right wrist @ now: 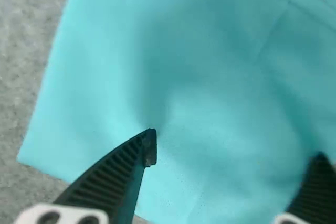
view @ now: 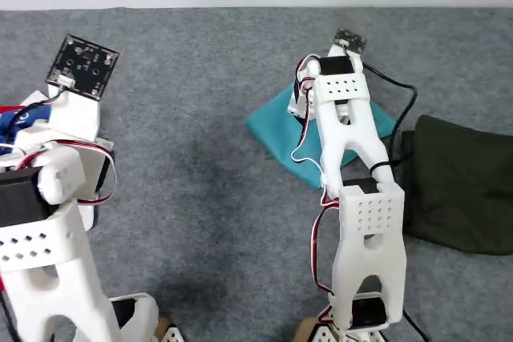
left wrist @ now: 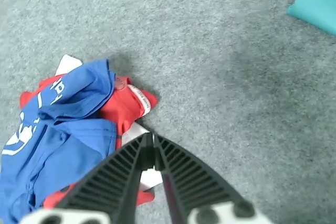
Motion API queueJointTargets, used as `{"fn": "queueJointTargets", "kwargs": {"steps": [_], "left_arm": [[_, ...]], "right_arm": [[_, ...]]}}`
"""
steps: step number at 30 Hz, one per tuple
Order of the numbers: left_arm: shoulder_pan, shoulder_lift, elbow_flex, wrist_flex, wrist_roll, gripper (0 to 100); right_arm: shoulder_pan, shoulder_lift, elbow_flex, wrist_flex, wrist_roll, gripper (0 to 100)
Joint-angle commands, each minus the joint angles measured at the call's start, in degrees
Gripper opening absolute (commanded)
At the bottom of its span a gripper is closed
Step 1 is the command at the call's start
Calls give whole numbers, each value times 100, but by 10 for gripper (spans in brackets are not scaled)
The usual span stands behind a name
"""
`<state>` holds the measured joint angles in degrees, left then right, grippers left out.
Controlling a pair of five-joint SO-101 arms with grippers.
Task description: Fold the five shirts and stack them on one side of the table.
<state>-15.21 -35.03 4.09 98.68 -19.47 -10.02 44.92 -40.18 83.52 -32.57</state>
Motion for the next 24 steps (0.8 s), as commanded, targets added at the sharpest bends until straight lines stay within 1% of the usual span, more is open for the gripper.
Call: {"fn": "queueJointTargets", "kwargs": {"steps": [1, 6, 13, 16, 18, 19, 24], "left_arm": [[-202, -53, -40, -158, -53, 5], [-229, -53, -40, -158, -53, 5], [-229, -62, -40, -158, -53, 5], [-237, -88, -40, -158, -53, 5], [-237, -88, -40, -158, -53, 5], [-237, -88, -40, -158, -53, 5], [-237, -88, -40, -158, -53, 5]], "right_arm": [[4, -347, -440, 189, -114, 450], [22, -259, -440, 215, -193, 449], [92, 681, -440, -523, -413, 449], [101, 971, -448, -611, -422, 445], [110, 1086, -448, -549, -422, 396], [110, 1121, -448, -479, -422, 348], [259, 1033, -448, -251, -422, 61]]}}
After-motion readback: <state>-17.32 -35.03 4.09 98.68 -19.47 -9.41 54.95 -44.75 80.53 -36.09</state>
